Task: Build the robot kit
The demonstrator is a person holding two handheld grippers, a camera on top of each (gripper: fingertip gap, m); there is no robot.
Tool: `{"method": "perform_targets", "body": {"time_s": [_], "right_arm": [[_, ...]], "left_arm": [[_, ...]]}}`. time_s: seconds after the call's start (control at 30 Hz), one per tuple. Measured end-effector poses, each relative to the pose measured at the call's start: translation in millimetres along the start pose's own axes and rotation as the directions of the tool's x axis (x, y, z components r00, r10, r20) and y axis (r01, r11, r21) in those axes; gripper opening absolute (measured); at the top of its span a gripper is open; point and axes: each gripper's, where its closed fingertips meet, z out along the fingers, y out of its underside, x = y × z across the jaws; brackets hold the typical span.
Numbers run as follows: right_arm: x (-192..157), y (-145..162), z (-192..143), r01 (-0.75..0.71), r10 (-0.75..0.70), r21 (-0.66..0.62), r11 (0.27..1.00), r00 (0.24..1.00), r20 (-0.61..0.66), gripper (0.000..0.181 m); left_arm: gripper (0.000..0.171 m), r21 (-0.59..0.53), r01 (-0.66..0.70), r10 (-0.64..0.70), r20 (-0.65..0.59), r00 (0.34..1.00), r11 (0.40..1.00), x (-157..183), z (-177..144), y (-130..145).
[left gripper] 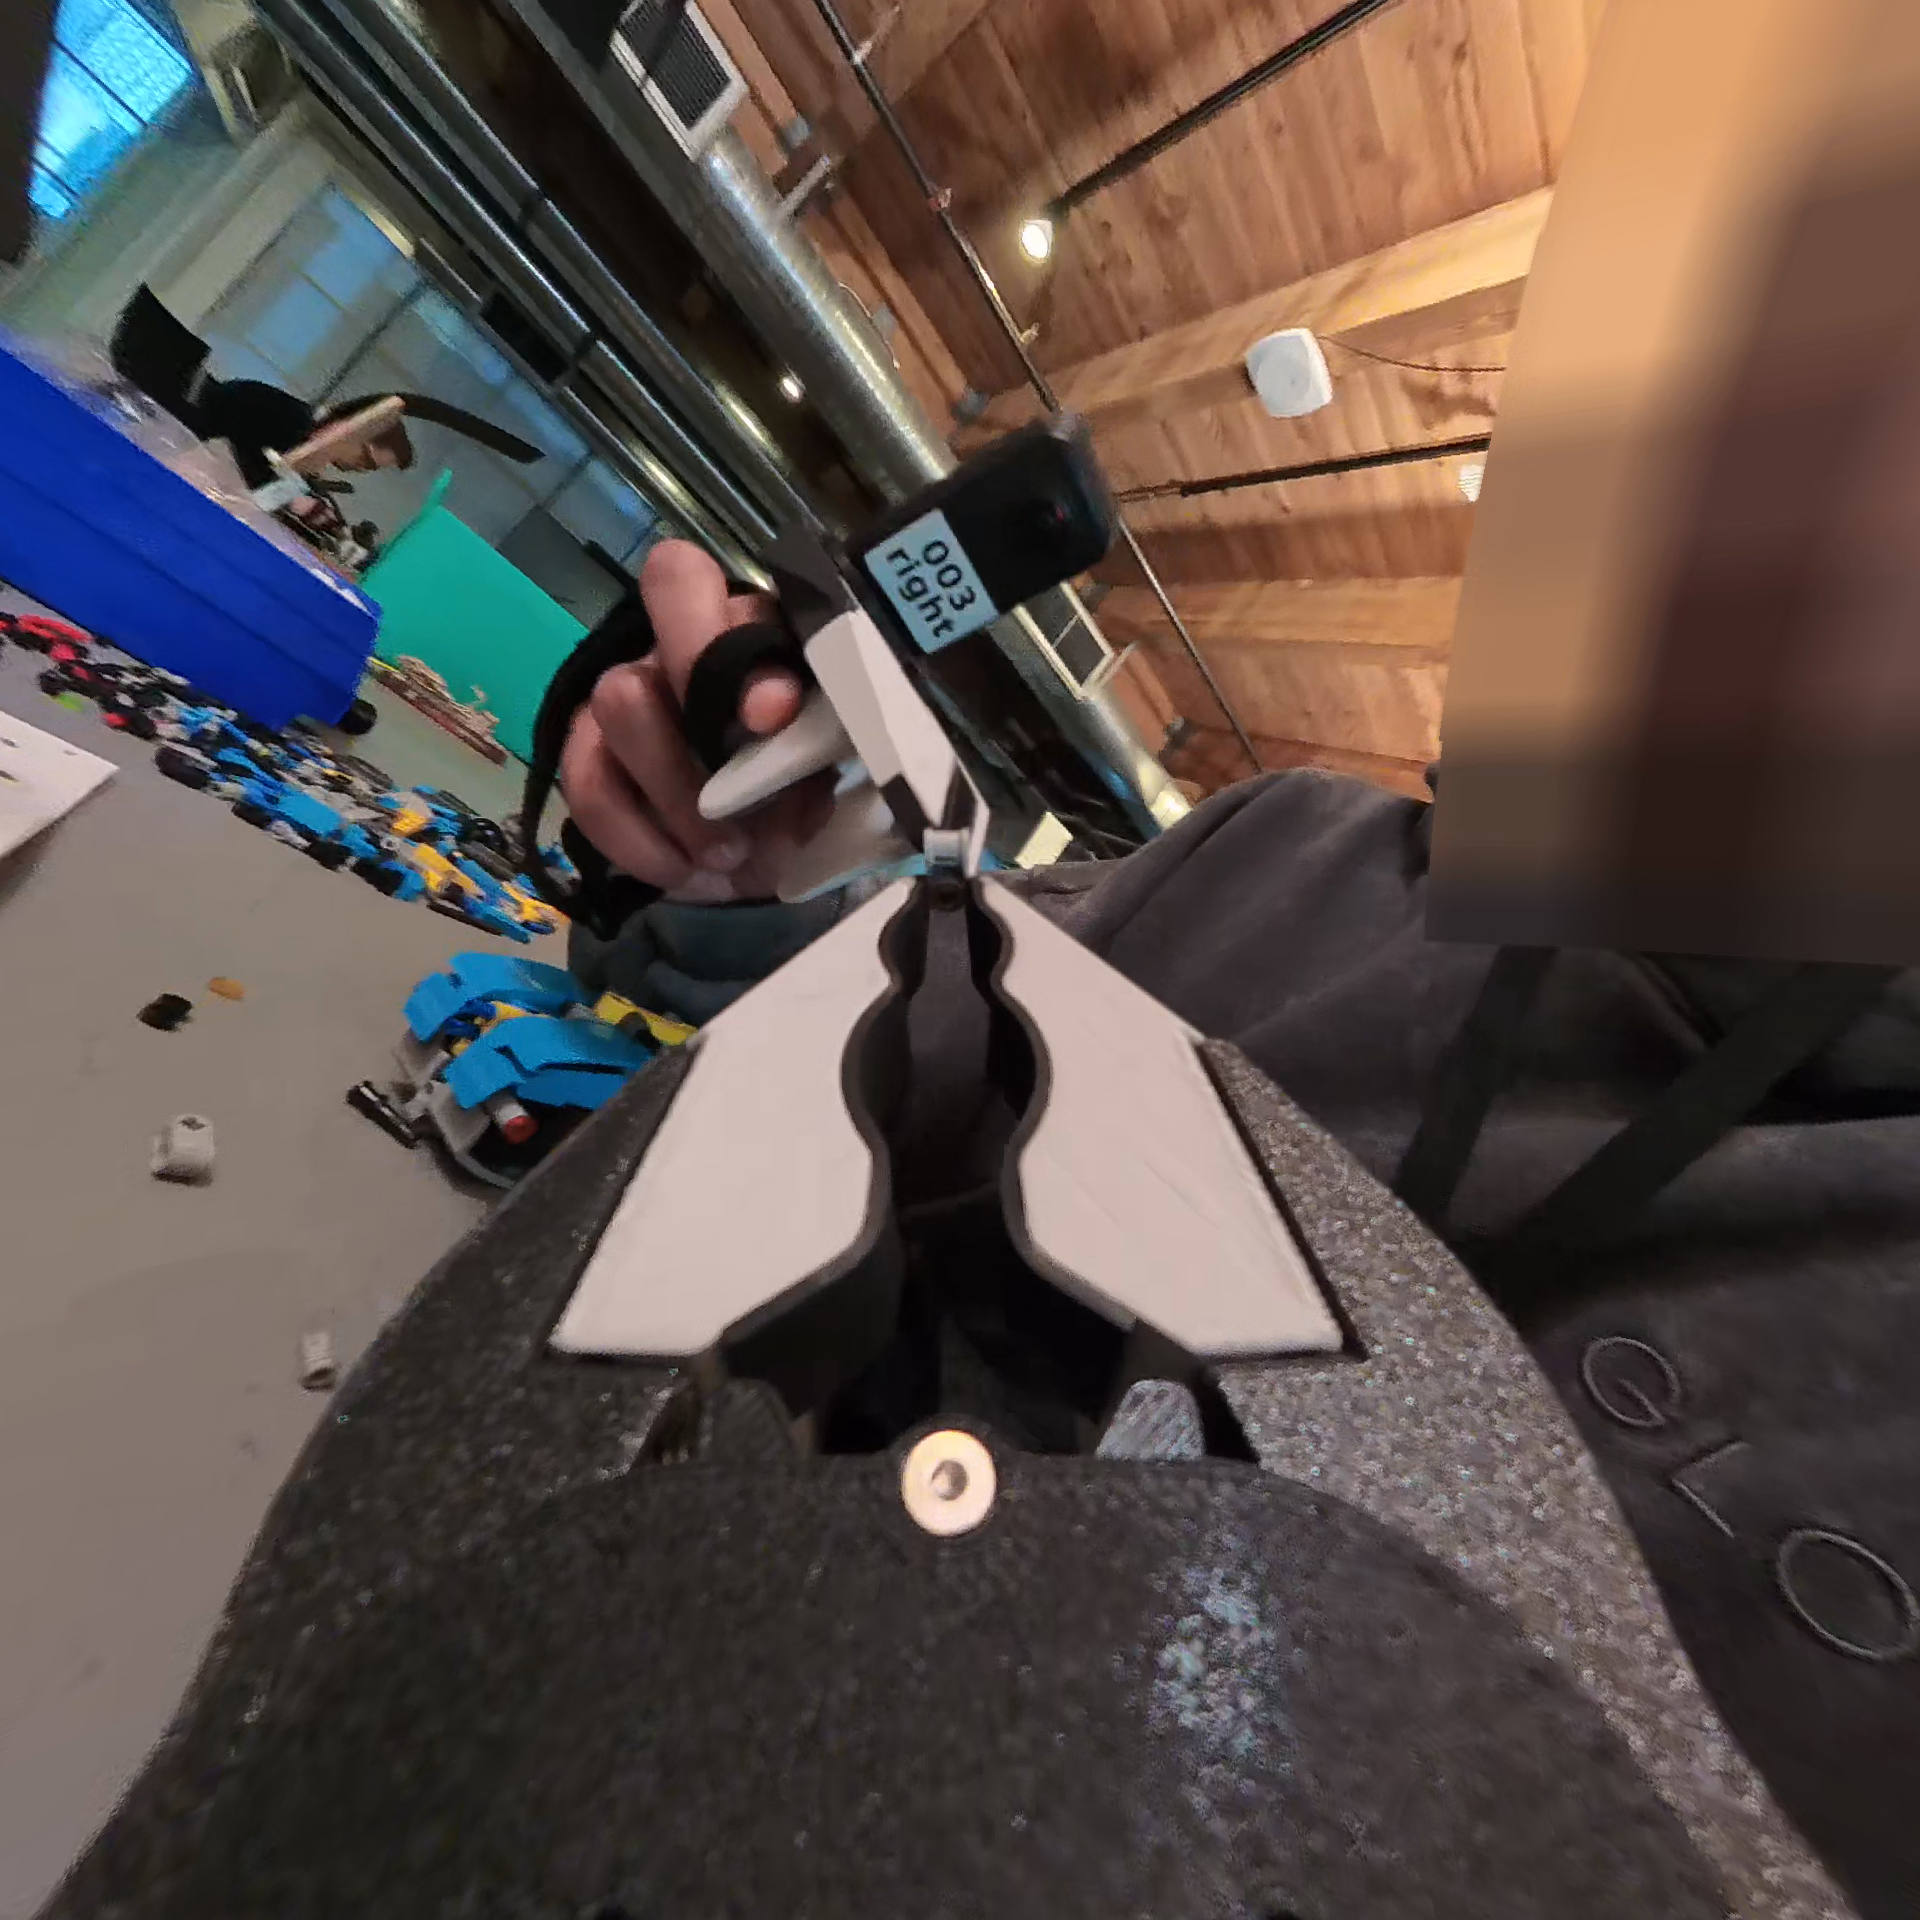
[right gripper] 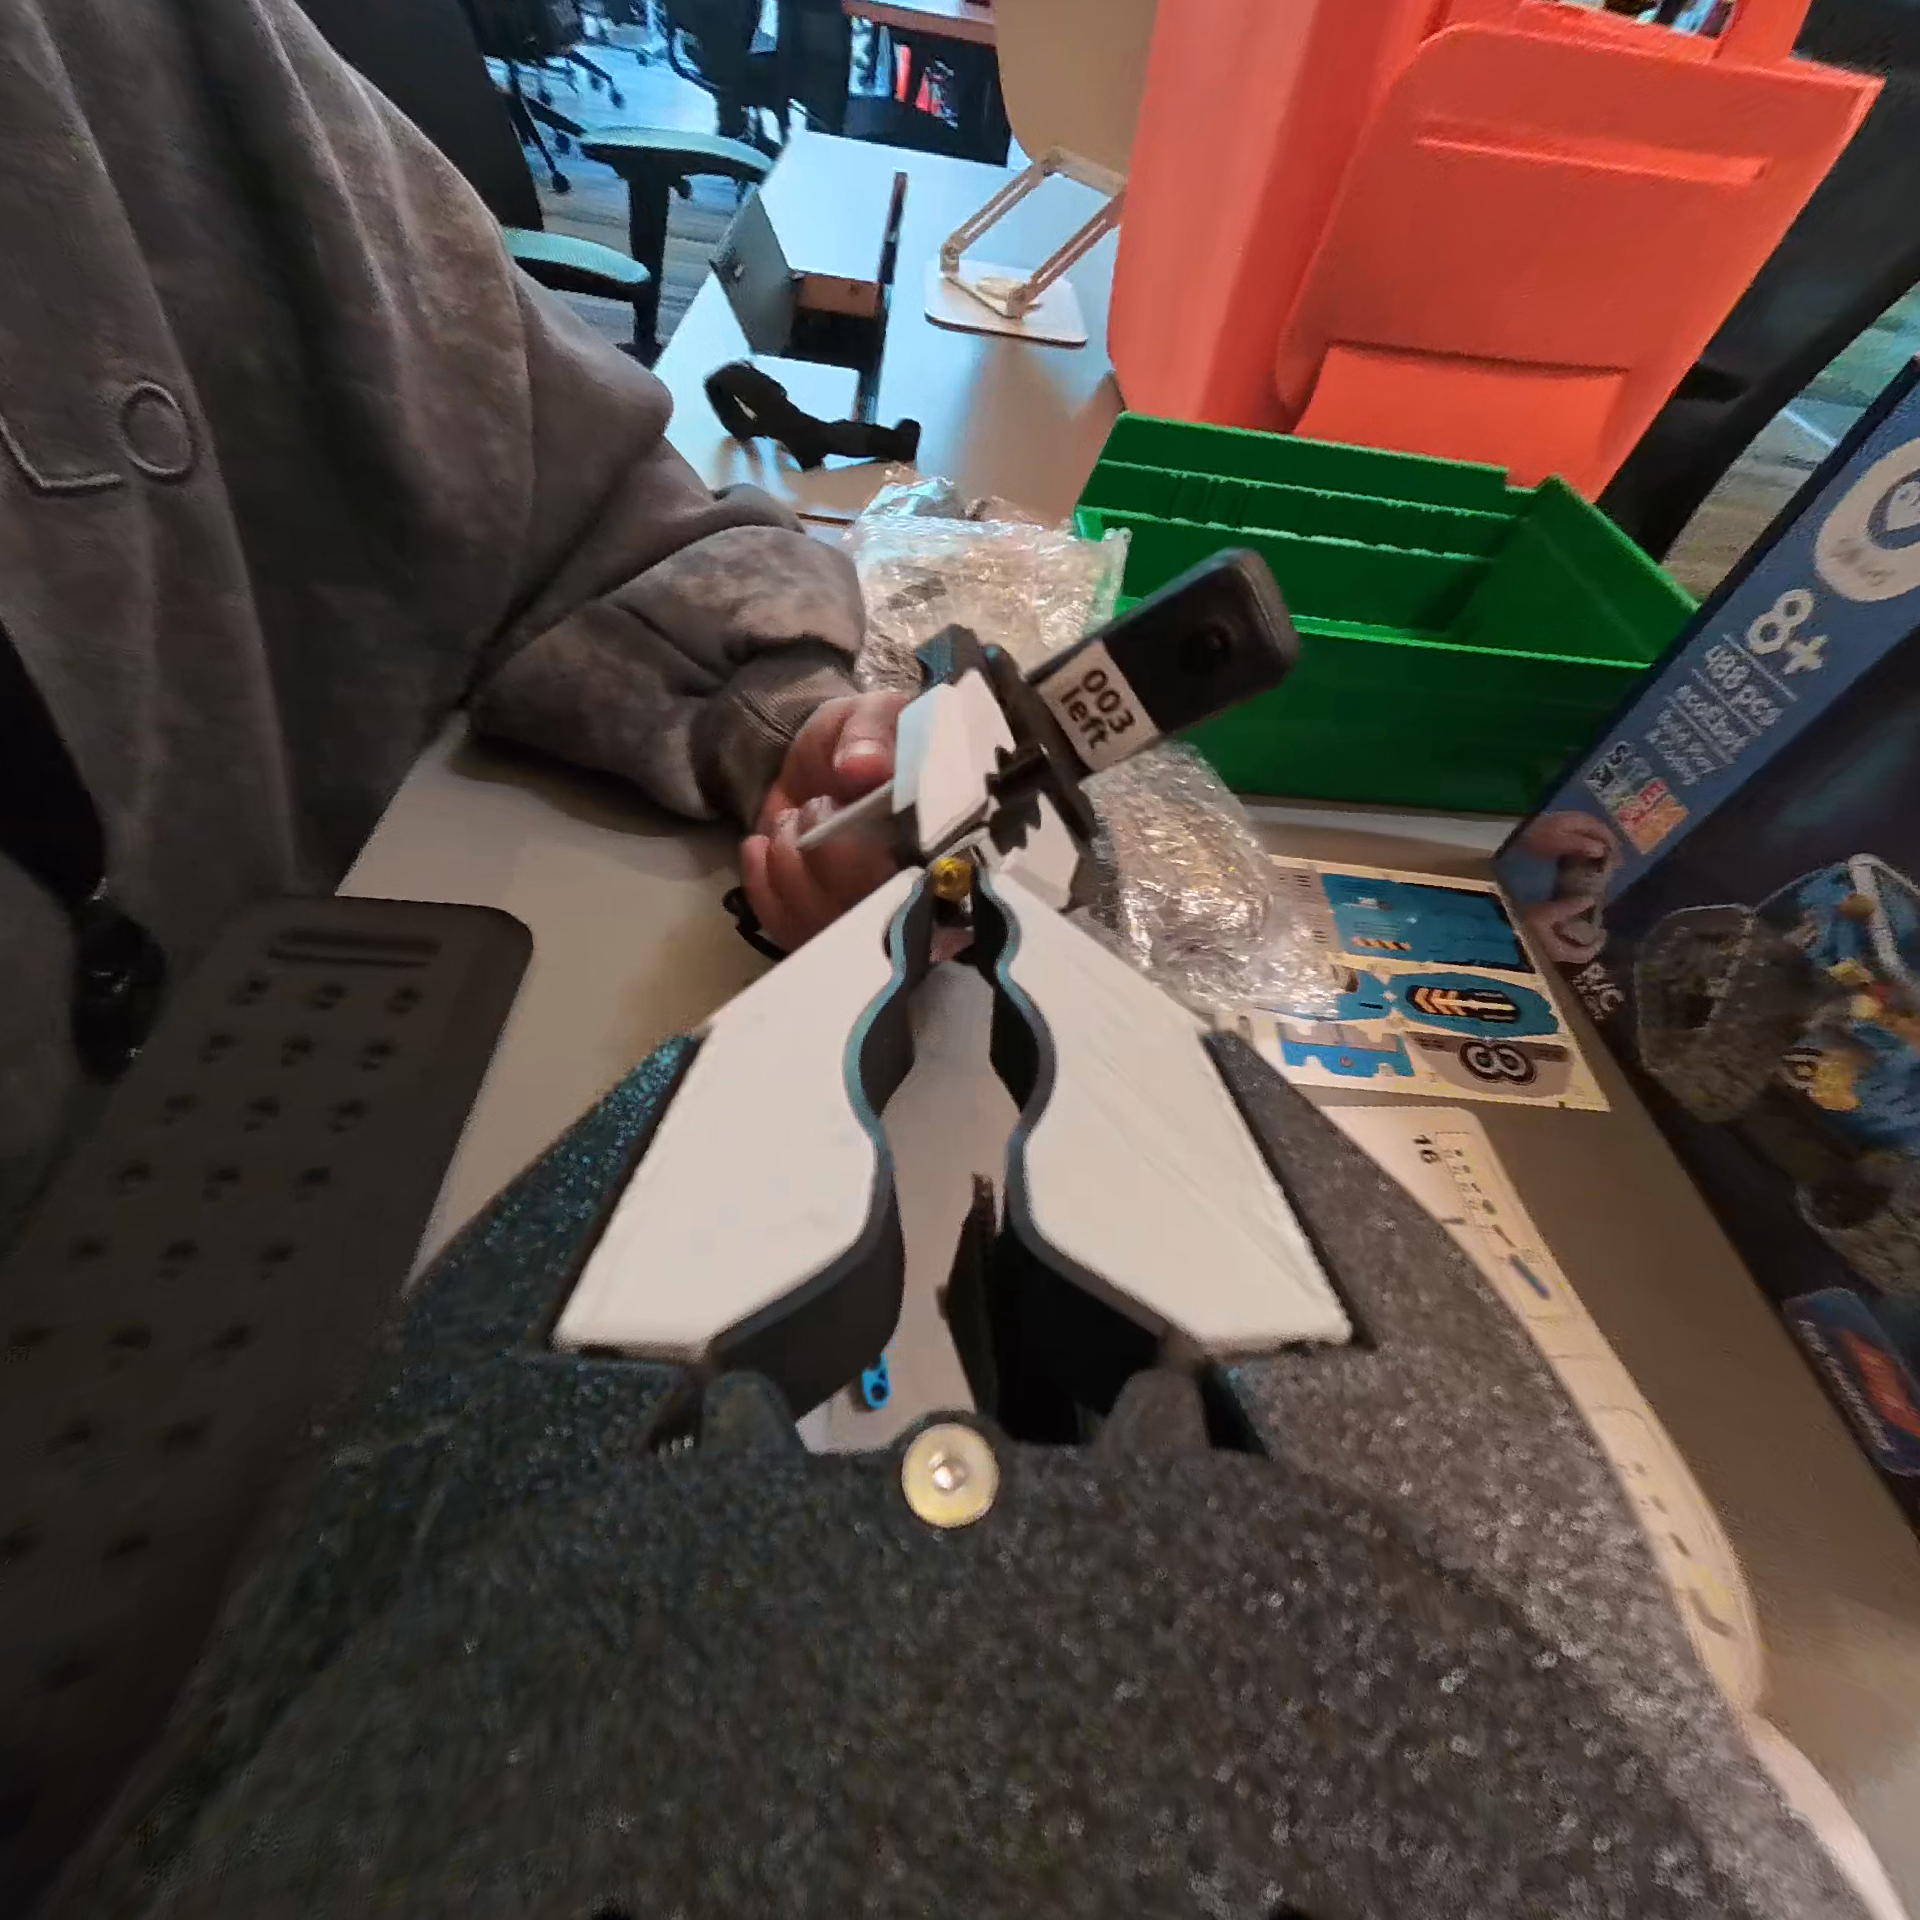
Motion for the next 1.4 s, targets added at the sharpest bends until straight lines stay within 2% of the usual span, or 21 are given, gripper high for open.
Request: {"method": "perform_targets", "body": {"time_s": [0.1, 0.17, 0.3, 0.47, 0.6, 0.73, 0.97, 1.17, 1.4], "right_arm": [[7.4, 4.7, 0.3, 0.087, -0.093, -0.061, 0.994, 0.991, -0.098, 0.007], [10.9, 3.5, 0.7, 0.138, -0.151, -0.086, 0.987, 0.974, -0.169, 0.008], [15.9, 8.0, 3.7, 0.176, -0.210, -0.150, 0.973, 0.946, -0.247, 0.012], [27.3, 13.1, 7.3, 0.234, -0.306, -0.232, 0.944, 0.883, -0.355, 0.013], [38.3, 18.5, 11.0, 0.206, -0.310, -0.270, 0.941, 0.842, -0.441, 0.015], [44.1, 25.2, 20.3, 0.172, -0.323, -0.321, 0.931, 0.798, -0.509, 0.028], [48.8, 19.7, 21.7, 0.168, -0.337, -0.322, 0.932, 0.729, -0.595, 0.025], [50.8, 20.5, 21.8, 0.137, -0.299, -0.300, 0.944, 0.740, -0.603, 0.024], [52.3, 18.5, 23.1, 0.113, -0.296, -0.309, 0.944, 0.700, -0.650, 0.024]], "left_arm": [[0.006, 0.055, 0.014, -0.016, 0.035, 0.999, 0.998, -7.2, -2.1, -5.5], [0.006, 0.110, 0.066, -0.068, 0.013, 0.998, 0.992, -8.0, -2.2, -9.3], [0.006, 0.167, 0.134, -0.135, -0.003, 0.991, 0.977, -12.2, -2.5, -11.4], [0.006, 0.248, 0.150, -0.163, 0.030, 0.986, 0.957, -21.5, -8.9, -18.8], [0.005, 0.318, 0.154, -0.182, 0.061, 0.981, 0.936, -30.2, -14.6, -25.6], [0.006, 0.380, 0.205, -0.237, 0.038, 0.971, 0.902, -35.3, -17.7, -28.1], [0.005, 0.434, 0.215, -0.239, 0.000, 0.971, 0.875, -32.5, -23.6, -35.2], [0.005, 0.440, 0.207, -0.236, 0.011, 0.972, 0.874, -34.4, -24.6, -36.3], [0.005, 0.465, 0.222, -0.242, -0.018, 0.970, 0.857, -33.1, -26.3, -38.8]]}}
